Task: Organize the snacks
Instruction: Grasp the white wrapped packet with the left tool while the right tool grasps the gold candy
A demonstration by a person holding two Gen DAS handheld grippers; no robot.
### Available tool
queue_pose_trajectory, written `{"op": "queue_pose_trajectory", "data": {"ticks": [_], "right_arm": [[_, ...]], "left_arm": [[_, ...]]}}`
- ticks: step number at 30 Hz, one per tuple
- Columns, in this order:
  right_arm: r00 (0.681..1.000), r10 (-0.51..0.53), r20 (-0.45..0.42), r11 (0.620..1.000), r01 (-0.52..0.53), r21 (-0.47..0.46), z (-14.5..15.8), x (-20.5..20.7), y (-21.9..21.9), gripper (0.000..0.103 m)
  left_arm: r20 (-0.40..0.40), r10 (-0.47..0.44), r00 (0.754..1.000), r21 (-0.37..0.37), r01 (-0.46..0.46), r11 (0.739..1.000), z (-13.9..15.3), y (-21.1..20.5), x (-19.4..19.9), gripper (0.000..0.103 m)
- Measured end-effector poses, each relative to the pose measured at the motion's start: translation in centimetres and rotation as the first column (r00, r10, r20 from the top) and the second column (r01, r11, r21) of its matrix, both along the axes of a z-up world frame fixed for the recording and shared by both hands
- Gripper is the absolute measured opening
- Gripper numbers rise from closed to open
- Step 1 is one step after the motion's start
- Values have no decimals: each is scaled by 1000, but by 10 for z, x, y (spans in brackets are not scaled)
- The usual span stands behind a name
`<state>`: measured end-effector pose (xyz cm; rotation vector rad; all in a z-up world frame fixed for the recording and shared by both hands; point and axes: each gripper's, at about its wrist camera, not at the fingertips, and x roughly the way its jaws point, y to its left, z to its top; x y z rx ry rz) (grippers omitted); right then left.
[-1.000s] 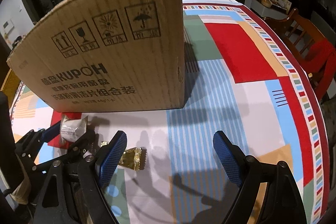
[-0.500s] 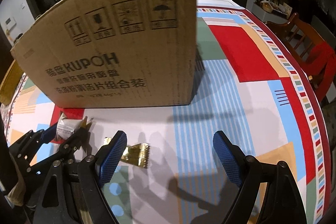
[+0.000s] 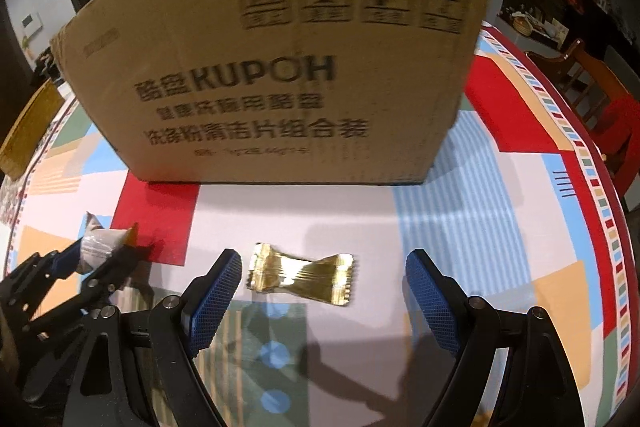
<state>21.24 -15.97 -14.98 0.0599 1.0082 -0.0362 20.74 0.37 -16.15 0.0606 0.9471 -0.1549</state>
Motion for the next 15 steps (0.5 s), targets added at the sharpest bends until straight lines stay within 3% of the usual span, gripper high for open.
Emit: {"op": "queue_pose_trajectory", "data": {"ticks": [12, 15], "right_arm": [[999, -29, 14, 997, 30, -76, -15, -6, 27, 84], [999, -39, 21, 997, 40, -72, -18, -9, 29, 69]], "left_arm": [[0, 51, 999, -23, -51, 998, 4, 21, -9, 44], [-1, 57, 998, -26, -57, 998, 2, 29, -3, 44]]}}
